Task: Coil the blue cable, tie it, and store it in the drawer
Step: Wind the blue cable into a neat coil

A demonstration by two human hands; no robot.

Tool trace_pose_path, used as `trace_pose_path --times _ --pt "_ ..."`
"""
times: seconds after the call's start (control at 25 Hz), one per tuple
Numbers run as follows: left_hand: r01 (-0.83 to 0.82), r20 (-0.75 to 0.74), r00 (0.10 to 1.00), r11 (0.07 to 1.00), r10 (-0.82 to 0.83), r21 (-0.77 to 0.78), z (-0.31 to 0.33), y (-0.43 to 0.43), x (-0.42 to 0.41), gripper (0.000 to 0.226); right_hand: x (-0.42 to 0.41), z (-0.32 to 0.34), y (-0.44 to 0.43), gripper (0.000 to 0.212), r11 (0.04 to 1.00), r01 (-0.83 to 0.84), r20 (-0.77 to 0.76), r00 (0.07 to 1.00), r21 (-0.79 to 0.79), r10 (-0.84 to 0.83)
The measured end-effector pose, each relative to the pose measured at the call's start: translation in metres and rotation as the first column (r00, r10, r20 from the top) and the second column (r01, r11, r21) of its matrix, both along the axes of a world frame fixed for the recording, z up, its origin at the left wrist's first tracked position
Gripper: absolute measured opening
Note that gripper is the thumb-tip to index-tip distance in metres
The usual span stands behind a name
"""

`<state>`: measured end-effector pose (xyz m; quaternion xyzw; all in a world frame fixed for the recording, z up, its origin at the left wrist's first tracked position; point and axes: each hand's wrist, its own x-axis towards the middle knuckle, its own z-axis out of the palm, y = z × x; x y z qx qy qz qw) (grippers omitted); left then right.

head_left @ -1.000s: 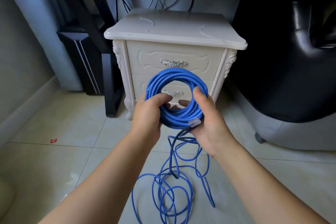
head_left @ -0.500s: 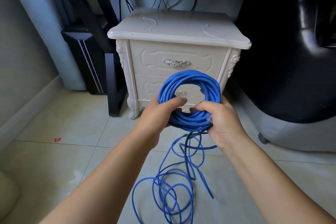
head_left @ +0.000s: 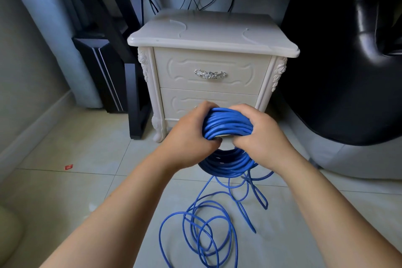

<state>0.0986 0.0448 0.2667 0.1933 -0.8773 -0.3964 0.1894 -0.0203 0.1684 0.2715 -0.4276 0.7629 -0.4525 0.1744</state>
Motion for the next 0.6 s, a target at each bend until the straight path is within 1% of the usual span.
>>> trace_pose_path --times 0.08,0.12,0.2,0.24,0.28,0.36,0.4,0.44,0.52,0.6 --pt "-0.085 0.042 0.995 0.996 0.086 -0.006 -0.004 0.002 -0.001 0.032 0.003 -0.003 0.000 0.054 1.000 0.013 0.024 1.000 0.000 -0.013" --pt "-0.130 0.045 0.991 0.991 0.128 0.023 -0.006 0.004 -0.003 0.026 0.004 -0.003 0.000 0.053 1.000 0.019 0.074 0.997 -0.018 -0.018" --pt "-0.191 0.027 0.982 0.970 0.189 0.148 -0.004 0.005 -0.005 0.020 0.004 -0.002 -0.001 0.055 0.998 0.022 0.227 0.974 -0.060 -0.008" --pt "-0.209 0.018 0.977 0.951 0.211 0.229 -0.002 0.004 -0.005 0.019 0.002 -0.001 -0.001 0.059 0.996 0.015 0.325 0.945 -0.090 0.015" --pt "-0.228 0.015 0.972 0.924 0.235 0.308 0.000 0.003 -0.005 0.018 0.000 0.002 -0.001 0.065 0.992 0.028 0.440 0.898 -0.126 0.031" --pt "-0.270 0.014 0.954 0.842 0.298 0.466 0.003 0.000 -0.005 0.016 -0.004 0.006 -0.001 0.080 0.976 0.090 0.668 0.741 -0.198 0.067" --pt "-0.285 0.009 0.942 0.784 0.336 0.551 0.004 -0.001 -0.005 0.015 -0.006 0.007 -0.001 0.084 0.969 0.112 0.735 0.672 -0.220 0.090" --pt "-0.291 0.004 0.928 0.717 0.373 0.634 0.004 -0.002 -0.005 0.015 -0.006 0.008 0.000 0.086 0.965 0.115 0.768 0.630 -0.238 0.115" --pt "-0.296 0.001 0.894 0.588 0.449 0.752 0.003 -0.003 -0.006 0.016 -0.003 0.005 -0.002 0.087 0.964 0.084 0.766 0.625 -0.254 0.148" --pt "-0.324 0.008 0.843 0.498 0.537 0.804 0.001 -0.004 -0.008 0.014 0.005 -0.003 -0.007 0.084 0.971 0.073 0.748 0.652 -0.229 0.127"
